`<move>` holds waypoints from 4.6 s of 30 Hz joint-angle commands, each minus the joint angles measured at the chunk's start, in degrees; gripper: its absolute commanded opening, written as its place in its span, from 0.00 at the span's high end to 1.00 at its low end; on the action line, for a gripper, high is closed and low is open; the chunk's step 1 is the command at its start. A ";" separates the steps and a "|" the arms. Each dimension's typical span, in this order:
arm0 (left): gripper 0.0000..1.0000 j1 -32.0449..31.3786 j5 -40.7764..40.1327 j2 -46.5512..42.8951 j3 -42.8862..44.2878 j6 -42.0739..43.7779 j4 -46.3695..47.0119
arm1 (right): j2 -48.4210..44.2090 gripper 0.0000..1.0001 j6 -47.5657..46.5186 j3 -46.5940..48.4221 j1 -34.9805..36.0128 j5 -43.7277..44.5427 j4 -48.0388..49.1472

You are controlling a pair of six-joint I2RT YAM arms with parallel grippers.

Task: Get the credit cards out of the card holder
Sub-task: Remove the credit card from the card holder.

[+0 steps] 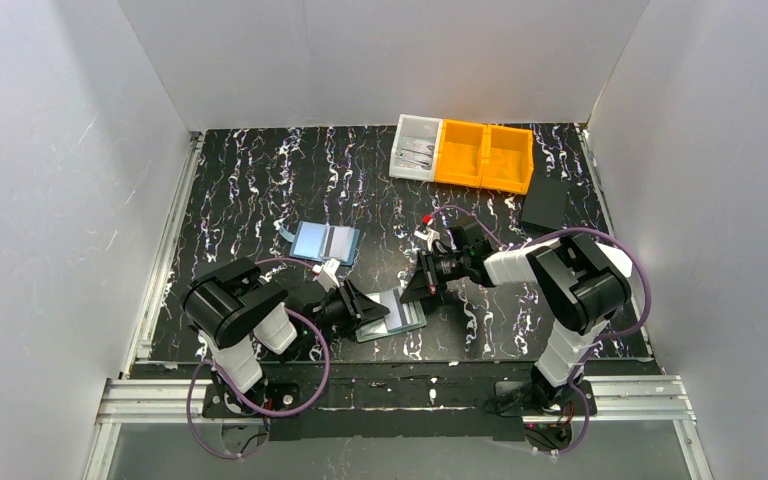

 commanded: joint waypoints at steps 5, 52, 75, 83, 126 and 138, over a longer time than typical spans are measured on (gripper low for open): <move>0.74 0.69 -0.40 -1.85 0.54 -0.42 2.32 | 0.51 0.99 2.15 -0.38 0.31 -3.22 4.07; 1.00 0.71 -1.68 -2.84 6.30 0.48 2.71 | -0.98 0.99 -1.90 0.73 0.22 1.28 -2.13; 0.88 2.23 0.85 -1.58 1.13 5.98 2.12 | -1.82 0.85 -5.88 0.73 -1.72 3.14 -5.37; 0.82 2.19 3.00 2.07 3.12 4.98 2.00 | -1.31 0.68 -3.84 0.44 -1.26 0.60 -2.90; 0.56 2.21 7.51 -1.29 5.12 5.49 2.63 | -3.18 0.99 8.67 0.21 -1.98 -11.54 10.41; 1.00 2.21 7.28 -1.05 7.67 4.90 3.09 | -0.54 0.99 -0.60 2.44 -0.31 -3.34 -2.61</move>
